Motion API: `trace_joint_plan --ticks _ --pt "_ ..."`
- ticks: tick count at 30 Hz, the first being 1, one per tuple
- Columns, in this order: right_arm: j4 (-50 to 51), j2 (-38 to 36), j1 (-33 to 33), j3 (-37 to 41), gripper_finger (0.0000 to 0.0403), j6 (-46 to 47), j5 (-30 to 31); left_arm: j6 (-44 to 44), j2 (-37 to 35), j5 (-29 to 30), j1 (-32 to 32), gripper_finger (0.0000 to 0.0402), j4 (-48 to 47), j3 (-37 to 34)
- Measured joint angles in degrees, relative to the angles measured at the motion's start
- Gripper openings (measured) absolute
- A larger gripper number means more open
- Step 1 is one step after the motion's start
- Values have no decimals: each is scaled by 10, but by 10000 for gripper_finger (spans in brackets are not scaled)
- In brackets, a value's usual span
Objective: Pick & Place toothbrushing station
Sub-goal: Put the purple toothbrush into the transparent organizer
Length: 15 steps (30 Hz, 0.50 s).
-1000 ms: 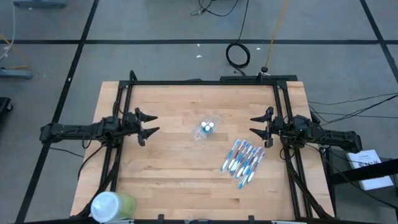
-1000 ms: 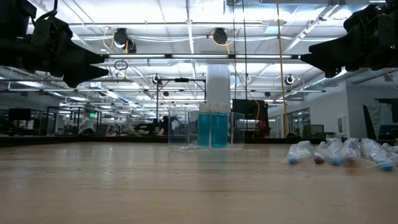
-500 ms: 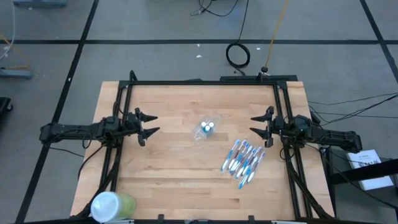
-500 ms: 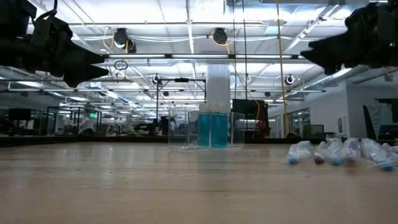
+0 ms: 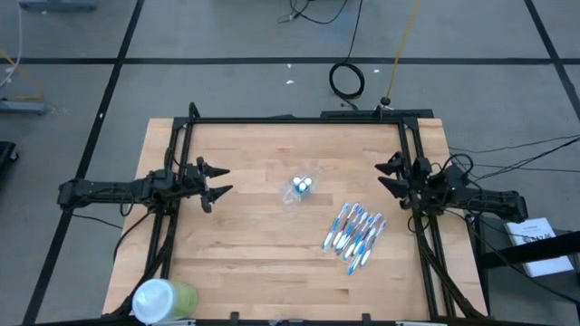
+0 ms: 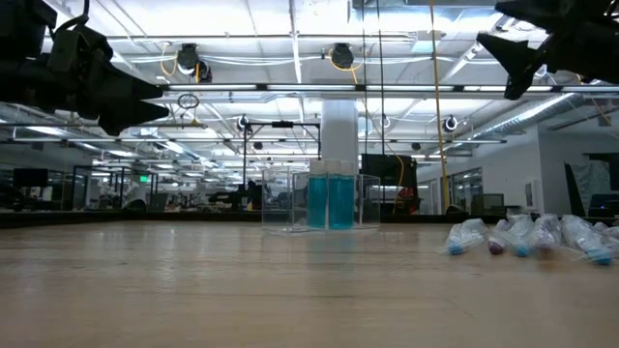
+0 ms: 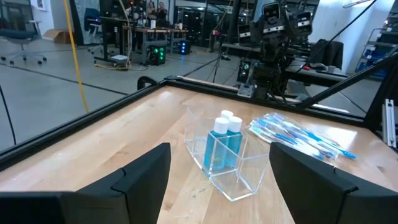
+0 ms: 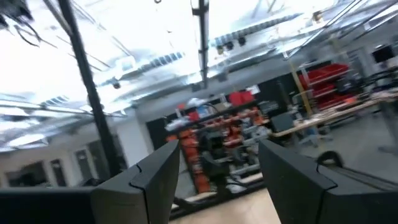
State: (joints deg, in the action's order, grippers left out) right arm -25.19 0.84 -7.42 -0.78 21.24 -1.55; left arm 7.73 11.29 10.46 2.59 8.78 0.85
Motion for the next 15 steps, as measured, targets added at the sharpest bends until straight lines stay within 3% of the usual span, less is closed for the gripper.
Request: trace_joint_plan --ticks 3,9,15 --pt "-6 0 0 0 212 23 -19 0 0 0 0 283 0 0" --pt "-50 18 4 -17 212 24 -1 0 0 0 0 283 0 0" --pt "107 151 78 -142 212 8 31 0 0 0 0 283 0 0"
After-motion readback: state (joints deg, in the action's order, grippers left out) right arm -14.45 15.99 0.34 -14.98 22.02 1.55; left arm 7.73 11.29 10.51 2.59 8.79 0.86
